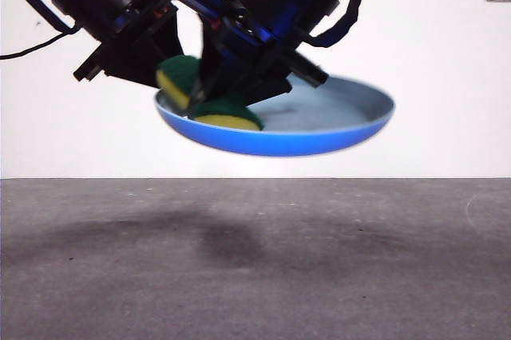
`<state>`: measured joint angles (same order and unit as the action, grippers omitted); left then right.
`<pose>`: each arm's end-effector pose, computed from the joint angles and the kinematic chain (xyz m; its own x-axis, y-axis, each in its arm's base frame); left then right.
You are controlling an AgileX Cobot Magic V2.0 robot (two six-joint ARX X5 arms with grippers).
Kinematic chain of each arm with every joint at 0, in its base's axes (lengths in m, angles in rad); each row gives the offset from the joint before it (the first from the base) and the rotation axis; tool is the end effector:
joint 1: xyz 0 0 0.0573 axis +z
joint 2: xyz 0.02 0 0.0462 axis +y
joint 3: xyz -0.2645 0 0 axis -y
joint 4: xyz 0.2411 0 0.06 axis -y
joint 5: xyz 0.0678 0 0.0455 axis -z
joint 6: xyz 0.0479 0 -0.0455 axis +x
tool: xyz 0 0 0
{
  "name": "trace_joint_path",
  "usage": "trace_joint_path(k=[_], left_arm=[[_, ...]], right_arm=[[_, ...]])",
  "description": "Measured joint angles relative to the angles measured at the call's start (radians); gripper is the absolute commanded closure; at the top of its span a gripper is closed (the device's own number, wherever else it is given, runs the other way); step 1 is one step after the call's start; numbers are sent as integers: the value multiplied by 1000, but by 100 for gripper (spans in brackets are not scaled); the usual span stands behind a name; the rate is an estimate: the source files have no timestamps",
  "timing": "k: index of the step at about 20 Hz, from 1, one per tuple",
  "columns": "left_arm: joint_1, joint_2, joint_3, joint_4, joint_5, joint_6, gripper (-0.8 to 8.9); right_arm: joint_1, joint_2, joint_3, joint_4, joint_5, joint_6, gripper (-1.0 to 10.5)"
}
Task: Pick up the plate,pick up the cloth,clean the plate with the cloth
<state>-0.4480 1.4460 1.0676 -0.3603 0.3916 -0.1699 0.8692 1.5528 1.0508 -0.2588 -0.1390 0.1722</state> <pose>0.2770 -0.1534 0.2572 0.4506 -0.6400 -0.6224 0.5427 0.7499 -0.3783 0.2137 0.2632 0.2251 0.3571 0.6373 -0.6829 -0.7328 0.6445 0.2182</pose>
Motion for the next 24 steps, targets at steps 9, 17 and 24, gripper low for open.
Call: trace_joint_path(k=[9,17,24], left_arm=[[22,0,0,-66,-5,6,821],[31,0,0,-196,110,23,821],[35,5,0,-206,150,28,821]], right_arm=[[24,0,0,-344,279,-25,959],[-61,0,0,-196,582,-34,959],[-96,0,0,57,161,-4,959]])
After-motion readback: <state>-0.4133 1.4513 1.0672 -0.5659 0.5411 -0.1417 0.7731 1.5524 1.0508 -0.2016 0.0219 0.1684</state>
